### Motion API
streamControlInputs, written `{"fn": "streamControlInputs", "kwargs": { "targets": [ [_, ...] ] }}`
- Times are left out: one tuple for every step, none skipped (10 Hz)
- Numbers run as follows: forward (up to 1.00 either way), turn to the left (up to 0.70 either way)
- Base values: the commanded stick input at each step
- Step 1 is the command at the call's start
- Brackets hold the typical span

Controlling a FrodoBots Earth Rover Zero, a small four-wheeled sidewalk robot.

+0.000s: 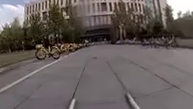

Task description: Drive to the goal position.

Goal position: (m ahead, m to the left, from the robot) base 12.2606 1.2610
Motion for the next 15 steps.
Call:
{"fn": "streamControlInputs", "kwargs": {
  "targets": [
    [0.7, 0.0],
    [0.7, 0.0],
    [0.7, 0.0],
    [0.7, 0.0],
    [0.7, 0.0],
    [0.7, 0.0],
    [0.7, 0.0],
    [0.7, 0.0],
    [0.7, 0.0],
    [0.7, 0.0],
    [0.7, -0.14],
    [0.7, -0.14],
    [0.7, -0.14],
    [0.7, -0.14],
    [0.7, -0.14]
  ]
}}
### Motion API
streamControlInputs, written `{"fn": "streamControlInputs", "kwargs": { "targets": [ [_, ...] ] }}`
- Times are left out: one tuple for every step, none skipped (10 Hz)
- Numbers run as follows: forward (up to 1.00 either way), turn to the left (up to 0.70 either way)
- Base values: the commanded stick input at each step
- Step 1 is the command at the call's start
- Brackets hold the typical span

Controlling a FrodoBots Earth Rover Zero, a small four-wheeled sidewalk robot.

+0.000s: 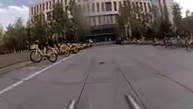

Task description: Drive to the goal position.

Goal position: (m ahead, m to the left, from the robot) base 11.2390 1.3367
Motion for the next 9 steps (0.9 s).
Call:
{"fn": "streamControlInputs", "kwargs": {
  "targets": [
    [0.7, -0.14],
    [0.7, -0.14],
    [0.7, -0.14],
    [0.7, -0.14],
    [0.7, -0.14],
    [0.7, -0.14],
    [0.7, -0.14],
    [0.7, -0.13],
    [0.7, 0.0]
  ]
}}
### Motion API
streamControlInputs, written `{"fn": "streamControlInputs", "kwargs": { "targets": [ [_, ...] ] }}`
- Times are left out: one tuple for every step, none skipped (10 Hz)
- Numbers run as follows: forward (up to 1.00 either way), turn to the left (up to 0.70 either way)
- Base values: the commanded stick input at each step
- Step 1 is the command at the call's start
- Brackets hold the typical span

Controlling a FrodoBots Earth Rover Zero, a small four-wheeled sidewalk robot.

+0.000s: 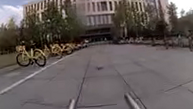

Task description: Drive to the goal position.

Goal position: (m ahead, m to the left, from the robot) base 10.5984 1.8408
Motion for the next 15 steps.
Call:
{"fn": "streamControlInputs", "kwargs": {
  "targets": [
    [0.7, 0.0],
    [0.7, 0.0],
    [0.7, 0.0],
    [0.7, 0.0],
    [0.7, 0.0],
    [0.7, 0.0],
    [0.7, 0.0],
    [0.7, 0.0],
    [0.7, 0.0],
    [0.7, 0.0],
    [0.7, 0.0],
    [0.7, 0.0],
    [0.7, 0.0],
    [0.7, -0.02],
    [0.7, -0.11]
  ]
}}
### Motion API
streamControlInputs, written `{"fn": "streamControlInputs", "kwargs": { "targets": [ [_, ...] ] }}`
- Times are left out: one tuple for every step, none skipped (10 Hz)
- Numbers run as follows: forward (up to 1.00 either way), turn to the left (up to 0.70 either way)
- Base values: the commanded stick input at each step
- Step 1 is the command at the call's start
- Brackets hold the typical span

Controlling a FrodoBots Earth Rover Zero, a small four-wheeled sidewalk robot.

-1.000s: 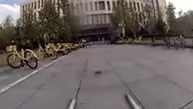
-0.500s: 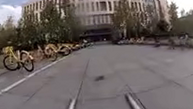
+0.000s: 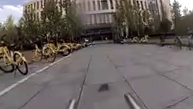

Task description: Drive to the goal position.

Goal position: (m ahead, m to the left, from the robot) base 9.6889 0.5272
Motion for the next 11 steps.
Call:
{"fn": "streamControlInputs", "kwargs": {
  "targets": [
    [0.7, -0.14],
    [0.7, -0.14],
    [0.7, -0.1],
    [0.7, 0.0],
    [0.7, 0.0],
    [0.7, 0.0],
    [0.7, 0.0],
    [0.7, 0.0],
    [0.7, 0.0],
    [0.7, -0.05],
    [0.7, -0.14]
  ]
}}
